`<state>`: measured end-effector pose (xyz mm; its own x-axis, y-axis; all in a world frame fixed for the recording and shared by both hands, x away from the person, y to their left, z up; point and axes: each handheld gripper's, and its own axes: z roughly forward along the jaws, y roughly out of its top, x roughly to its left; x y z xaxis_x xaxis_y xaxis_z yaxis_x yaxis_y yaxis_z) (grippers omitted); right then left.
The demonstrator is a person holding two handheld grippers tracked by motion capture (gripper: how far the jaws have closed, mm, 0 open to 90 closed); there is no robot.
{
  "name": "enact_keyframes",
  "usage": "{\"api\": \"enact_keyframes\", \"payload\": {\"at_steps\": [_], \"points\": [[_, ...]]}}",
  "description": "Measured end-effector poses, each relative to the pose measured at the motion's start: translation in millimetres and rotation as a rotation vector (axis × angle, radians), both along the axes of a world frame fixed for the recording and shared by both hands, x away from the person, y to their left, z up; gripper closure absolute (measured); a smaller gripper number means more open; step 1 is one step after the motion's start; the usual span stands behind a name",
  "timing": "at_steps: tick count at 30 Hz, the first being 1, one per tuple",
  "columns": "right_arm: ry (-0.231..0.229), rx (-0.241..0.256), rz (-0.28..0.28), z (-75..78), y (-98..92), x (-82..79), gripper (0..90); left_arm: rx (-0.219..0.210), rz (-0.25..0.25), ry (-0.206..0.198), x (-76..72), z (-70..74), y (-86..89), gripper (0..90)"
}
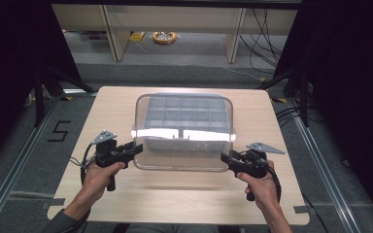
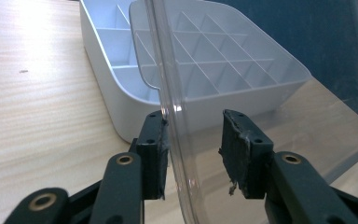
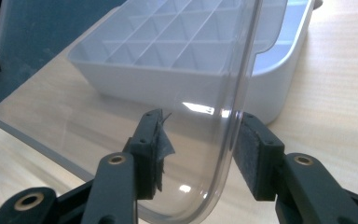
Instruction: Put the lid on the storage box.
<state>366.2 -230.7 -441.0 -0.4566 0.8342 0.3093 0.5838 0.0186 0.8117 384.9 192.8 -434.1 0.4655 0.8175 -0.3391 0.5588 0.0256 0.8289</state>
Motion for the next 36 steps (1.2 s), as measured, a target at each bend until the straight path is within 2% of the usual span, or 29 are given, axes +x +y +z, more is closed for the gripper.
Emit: {"api": "enact_keyframes", "payload": {"at_steps": [1, 3, 7, 9, 13, 14, 17, 19, 21, 22, 23, 26, 28, 29, 31, 32, 33, 34, 35, 36], "points": [[0.001, -0.013, -0.008, 3.5, -1.3, 4.7, 56.0, -0.014, 0.004, 0.010, 5.7, 1.4, -0.8, 60.6], [-0.017, 0.006, -0.016, 5.3, -1.4, 9.3, 56.0, -0.024, 0.007, 0.016, 12.2, 2.5, -1.3, 60.5], [-0.021, 0.018, -0.028, 11.7, -0.5, 17.8, 56.1, -0.032, 0.018, 0.019, 23.5, 4.3, -2.9, 60.1], [-0.008, 0.022, -0.044, 13.2, 1.2, 19.2, 56.1, -0.031, 0.020, 0.018, 26.1, 5.1, -3.0, 59.9], [-0.024, 0.020, -0.041, 16.1, 0.9, 31.2, 56.2, -0.024, 0.033, 0.016, 37.9, 8.1, -4.5, 59.6], [-0.045, 0.013, -0.044, 16.8, 0.4, 37.6, 56.6, -0.023, 0.038, 0.015, 45.0, 8.6, -6.2, 59.4], [-0.050, 0.021, -0.049, 19.1, -0.1, 43.1, 56.9, -0.028, 0.044, 0.016, 51.0, 9.2, -8.3, 59.1], [-0.054, 0.026, -0.068, 21.7, -2.6, 52.5, 56.9, -0.026, 0.055, 0.011, 61.9, 11.6, -12.8, 59.1], [-0.046, 0.041, -0.088, 22.6, -2.9, 58.1, 56.8, -0.028, 0.059, 0.009, 68.8, 12.9, -15.5, 59.1], [-0.027, 0.055, -0.097, 23.4, -2.3, 59.5, 56.8, -0.025, 0.062, 0.003, 72.0, 13.5, -17.0, 59.0], [-0.051, 0.037, -0.096, 22.0, -4.3, 64.0, 56.8, -0.023, 0.063, 0.004, 74.2, 14.0, -18.1, 59.0], [-0.043, 0.046, -0.099, 21.6, -5.4, 69.6, 56.8, -0.021, 0.070, -0.002, 80.7, 14.6, -20.6, 59.1], [-0.045, 0.030, -0.106, 19.6, -6.9, 76.1, 56.7, -0.026, 0.080, -0.006, 85.9, 14.7, -21.8, 59.1], [-0.021, 0.063, -0.128, 19.0, -3.2, 79.3, 56.6, -0.022, 0.085, -0.001, 89.9, 14.4, -21.5, 59.1], [-0.005, 0.074, -0.133, 18.5, -1.7, 83.5, 56.6, -0.017, 0.094, 0.003, 93.1, 13.8, -21.0, 59.1], [-0.055, 0.027, -0.112, 15.0, -4.8, 89.4, 56.6, -0.018, 0.099, 0.005, 94.5, 13.0, -20.8, 59.1], [-0.055, 0.027, -0.112, 15.0, -4.8, 89.4, 56.6, -0.018, 0.099, 0.005, 94.5, 13.0, -20.8, 59.1], [-0.040, 0.055, -0.115, 14.9, -2.8, 90.6, 56.6, -0.017, 0.101, 0.008, 95.8, 12.2, -20.2, 59.1], [-0.036, 0.029, -0.115, 14.0, -3.1, 92.7, 56.5, -0.019, 0.104, 0.010, 97.2, 11.3, -19.9, 59.1], [0.004, 0.059, -0.137, 13.6, 1.1, 93.9, 56.5, -0.024, 0.107, 0.016, 100.1, 9.4, -18.8, 59.1]]}}
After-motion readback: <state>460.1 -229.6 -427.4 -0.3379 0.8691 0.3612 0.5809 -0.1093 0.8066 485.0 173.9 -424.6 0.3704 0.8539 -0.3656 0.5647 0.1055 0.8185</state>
